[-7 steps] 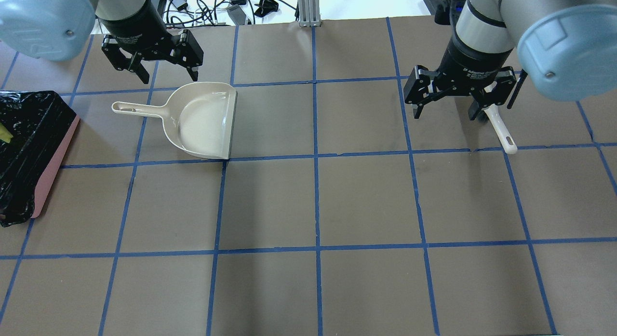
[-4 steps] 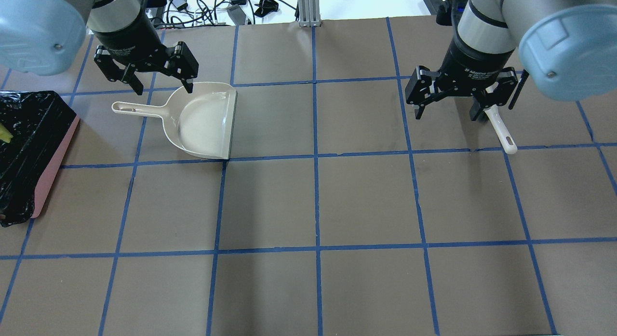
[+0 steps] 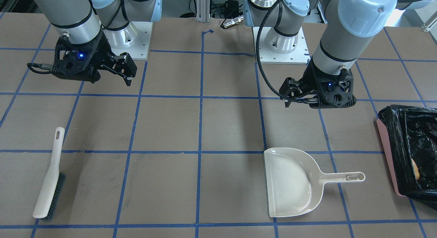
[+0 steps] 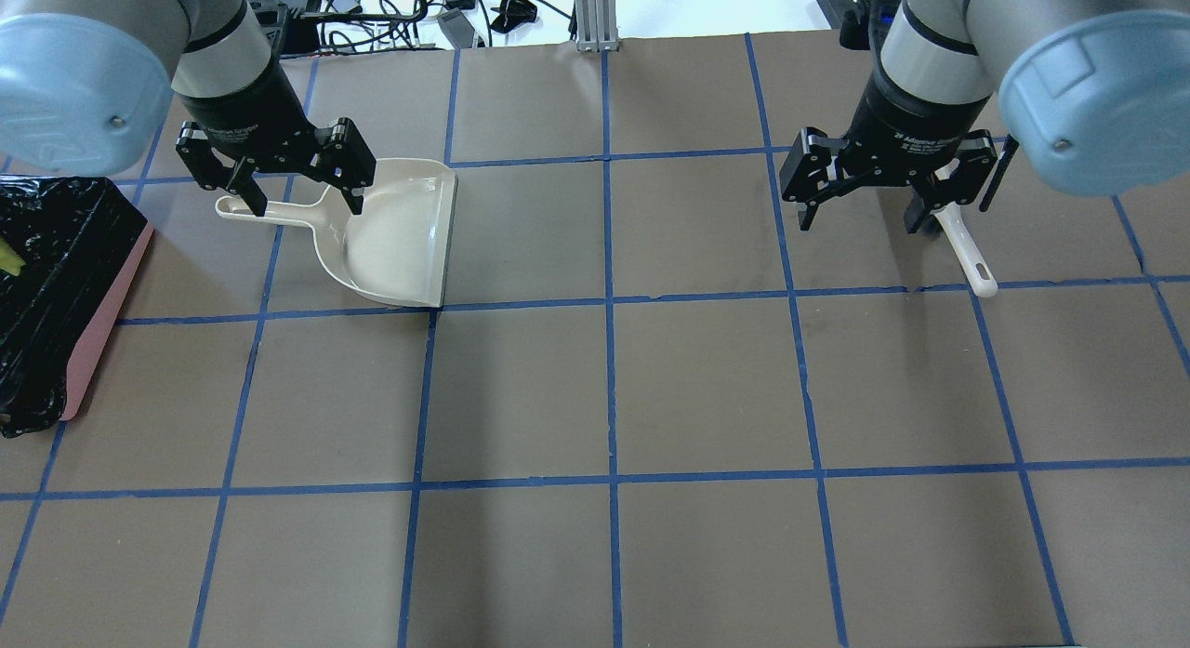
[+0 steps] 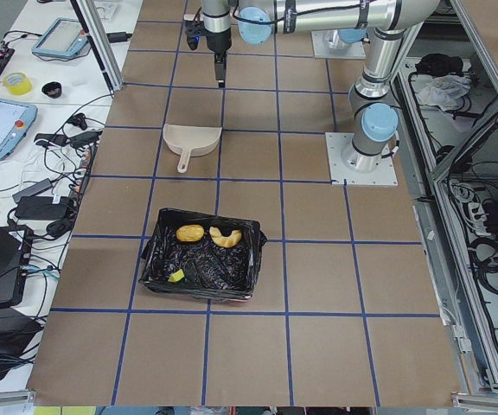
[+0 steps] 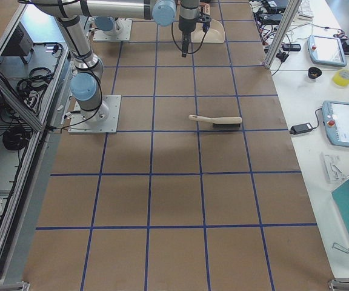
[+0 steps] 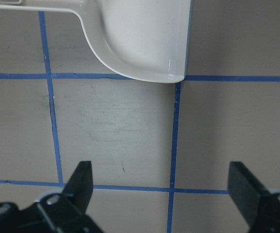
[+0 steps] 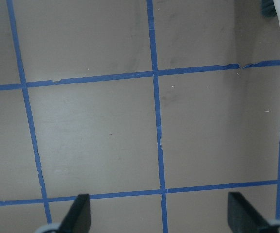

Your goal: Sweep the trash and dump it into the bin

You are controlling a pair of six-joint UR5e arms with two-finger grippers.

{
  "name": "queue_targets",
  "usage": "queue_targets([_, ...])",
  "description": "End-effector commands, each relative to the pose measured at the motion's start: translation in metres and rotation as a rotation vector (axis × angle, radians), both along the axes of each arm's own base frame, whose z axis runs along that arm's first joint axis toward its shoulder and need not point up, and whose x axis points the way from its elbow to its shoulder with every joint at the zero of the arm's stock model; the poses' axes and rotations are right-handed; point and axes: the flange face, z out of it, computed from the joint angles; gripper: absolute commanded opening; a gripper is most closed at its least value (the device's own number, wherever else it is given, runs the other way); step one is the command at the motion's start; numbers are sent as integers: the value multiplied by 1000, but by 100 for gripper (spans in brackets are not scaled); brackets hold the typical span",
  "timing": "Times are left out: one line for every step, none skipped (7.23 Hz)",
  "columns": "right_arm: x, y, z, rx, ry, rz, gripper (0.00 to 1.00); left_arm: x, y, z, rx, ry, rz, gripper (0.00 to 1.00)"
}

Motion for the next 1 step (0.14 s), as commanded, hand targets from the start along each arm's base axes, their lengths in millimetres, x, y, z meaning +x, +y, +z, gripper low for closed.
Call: queue_targets([0,0,0,-2,0,2,100,-5,3,-6,9,1,0,100])
